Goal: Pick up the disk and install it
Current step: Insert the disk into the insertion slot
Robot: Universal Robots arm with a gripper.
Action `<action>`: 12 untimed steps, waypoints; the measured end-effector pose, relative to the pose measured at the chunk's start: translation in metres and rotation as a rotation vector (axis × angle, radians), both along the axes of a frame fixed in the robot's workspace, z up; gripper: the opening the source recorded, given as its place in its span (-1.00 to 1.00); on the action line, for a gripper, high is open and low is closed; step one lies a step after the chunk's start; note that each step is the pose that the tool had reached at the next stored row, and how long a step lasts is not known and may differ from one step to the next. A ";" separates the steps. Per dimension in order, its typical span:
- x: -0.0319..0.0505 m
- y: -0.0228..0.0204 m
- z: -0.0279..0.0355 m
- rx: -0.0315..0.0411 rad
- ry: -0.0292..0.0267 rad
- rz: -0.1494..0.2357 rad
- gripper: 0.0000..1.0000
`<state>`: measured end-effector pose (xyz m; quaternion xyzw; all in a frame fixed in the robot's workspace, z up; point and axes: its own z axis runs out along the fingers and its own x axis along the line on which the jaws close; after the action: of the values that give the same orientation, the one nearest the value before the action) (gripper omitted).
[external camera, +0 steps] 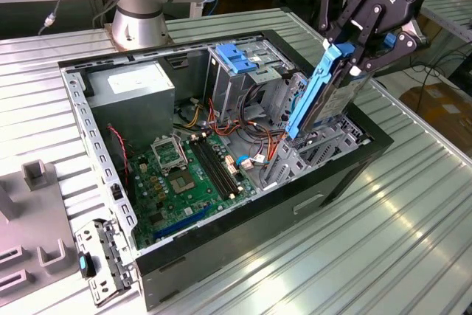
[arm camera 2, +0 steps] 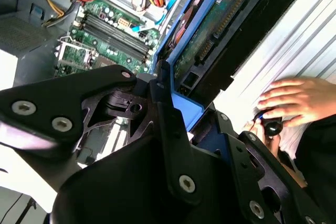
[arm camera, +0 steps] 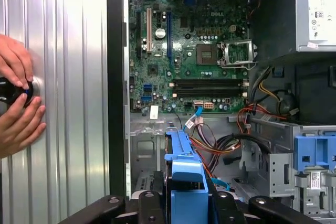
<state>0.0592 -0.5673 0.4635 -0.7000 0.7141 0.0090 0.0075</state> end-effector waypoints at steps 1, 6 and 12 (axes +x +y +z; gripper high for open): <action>0.0020 0.0000 -0.0011 -0.0002 0.0000 0.000 -0.26; 0.0047 0.0000 -0.0072 -0.0002 0.0000 0.000 -0.26; 0.0048 -0.0001 -0.0078 -0.0001 0.0000 0.000 -0.26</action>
<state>0.0640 -0.5674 0.4557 -0.7000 0.7141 0.0090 0.0075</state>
